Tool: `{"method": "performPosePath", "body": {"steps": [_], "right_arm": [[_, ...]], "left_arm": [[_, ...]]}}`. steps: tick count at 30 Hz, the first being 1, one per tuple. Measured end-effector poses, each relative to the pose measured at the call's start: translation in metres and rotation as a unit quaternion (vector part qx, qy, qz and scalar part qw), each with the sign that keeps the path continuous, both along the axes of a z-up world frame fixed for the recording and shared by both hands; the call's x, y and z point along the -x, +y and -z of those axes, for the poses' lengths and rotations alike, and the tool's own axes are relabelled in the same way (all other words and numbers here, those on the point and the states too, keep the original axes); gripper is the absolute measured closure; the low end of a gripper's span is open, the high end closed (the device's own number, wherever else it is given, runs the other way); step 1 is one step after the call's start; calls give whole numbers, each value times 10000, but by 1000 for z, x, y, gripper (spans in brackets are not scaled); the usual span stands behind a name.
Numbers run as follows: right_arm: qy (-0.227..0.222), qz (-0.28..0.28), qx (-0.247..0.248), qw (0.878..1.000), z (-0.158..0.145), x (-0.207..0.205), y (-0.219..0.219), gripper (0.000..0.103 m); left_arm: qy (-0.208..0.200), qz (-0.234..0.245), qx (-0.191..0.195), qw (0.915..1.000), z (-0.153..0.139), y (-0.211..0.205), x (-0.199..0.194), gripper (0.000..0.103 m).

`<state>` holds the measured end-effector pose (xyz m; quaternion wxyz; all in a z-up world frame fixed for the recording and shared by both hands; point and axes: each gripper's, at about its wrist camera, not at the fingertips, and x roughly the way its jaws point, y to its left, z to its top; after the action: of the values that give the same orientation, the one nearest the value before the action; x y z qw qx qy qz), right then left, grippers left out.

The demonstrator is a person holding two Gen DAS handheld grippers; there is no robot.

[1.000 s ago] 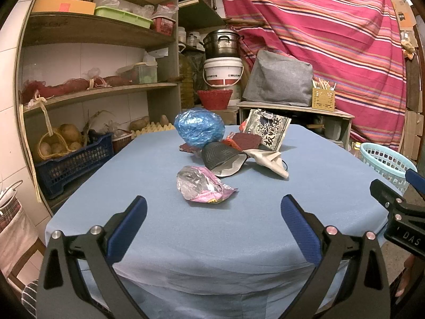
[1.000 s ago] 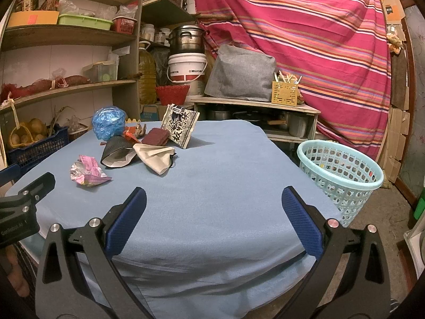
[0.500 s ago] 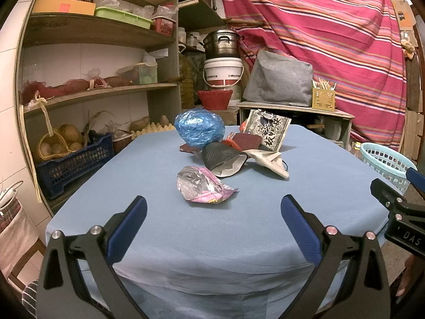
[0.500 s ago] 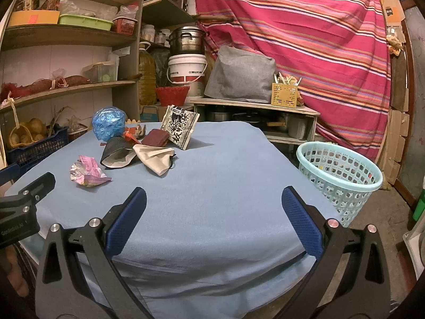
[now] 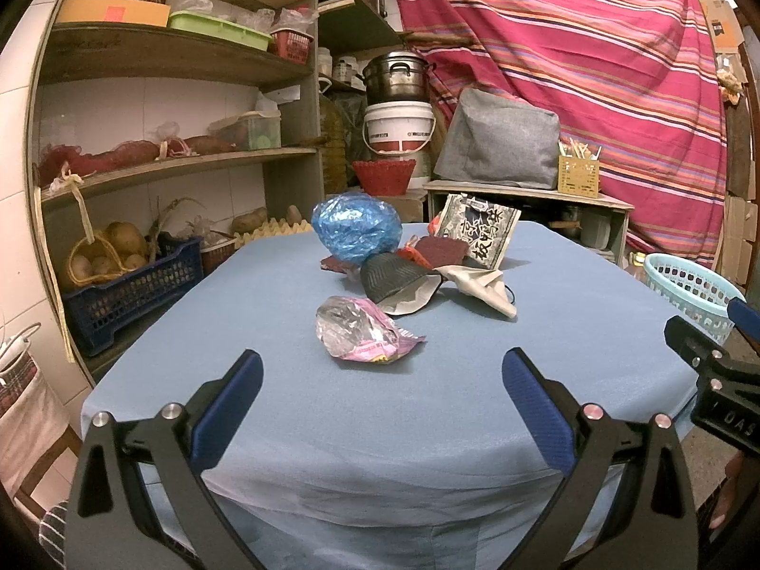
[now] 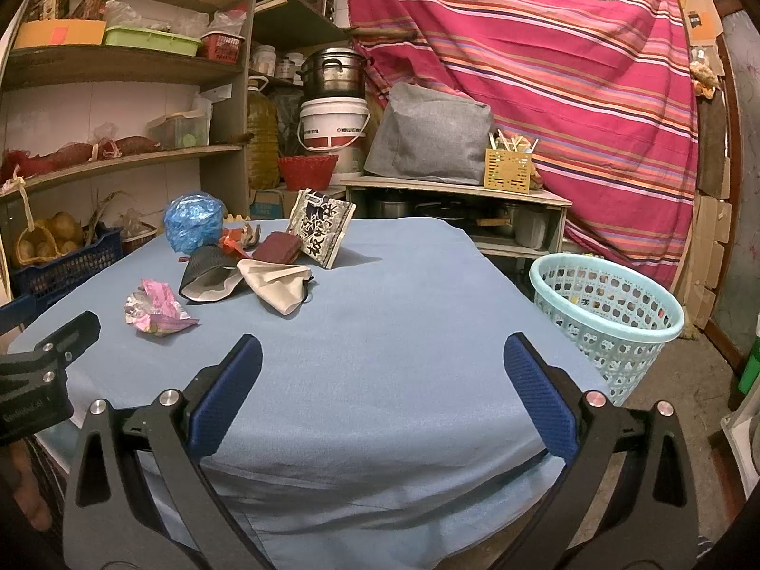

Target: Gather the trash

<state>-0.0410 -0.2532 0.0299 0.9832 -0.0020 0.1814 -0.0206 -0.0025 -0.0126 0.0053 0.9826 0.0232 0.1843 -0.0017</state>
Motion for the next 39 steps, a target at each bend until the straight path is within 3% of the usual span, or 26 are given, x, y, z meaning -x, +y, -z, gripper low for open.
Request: {"method": "performPosePath", "body": {"steps": [12,22,28,33,39], "right_arm": [[74,60,-34,9999,-7,-12,-9,4],[389,228,-51,9990,-3,-53,-21,4],[325,248,114,9991,-16,-81,-21,4],[370,45,17,9993,-16,-115,-21,4],[835,237,125,9961,3,-142,-21,4]], "left_arm": [[220,36,129,9997,2,7,-21,5],[380,139,84,9991,3,12,-61,5],[835,73,465,9954,5,31,-108,5],[1177,55,367,9924,14,36,-141,5],[1653,160,477,9850,31,43,-167,7]]}}
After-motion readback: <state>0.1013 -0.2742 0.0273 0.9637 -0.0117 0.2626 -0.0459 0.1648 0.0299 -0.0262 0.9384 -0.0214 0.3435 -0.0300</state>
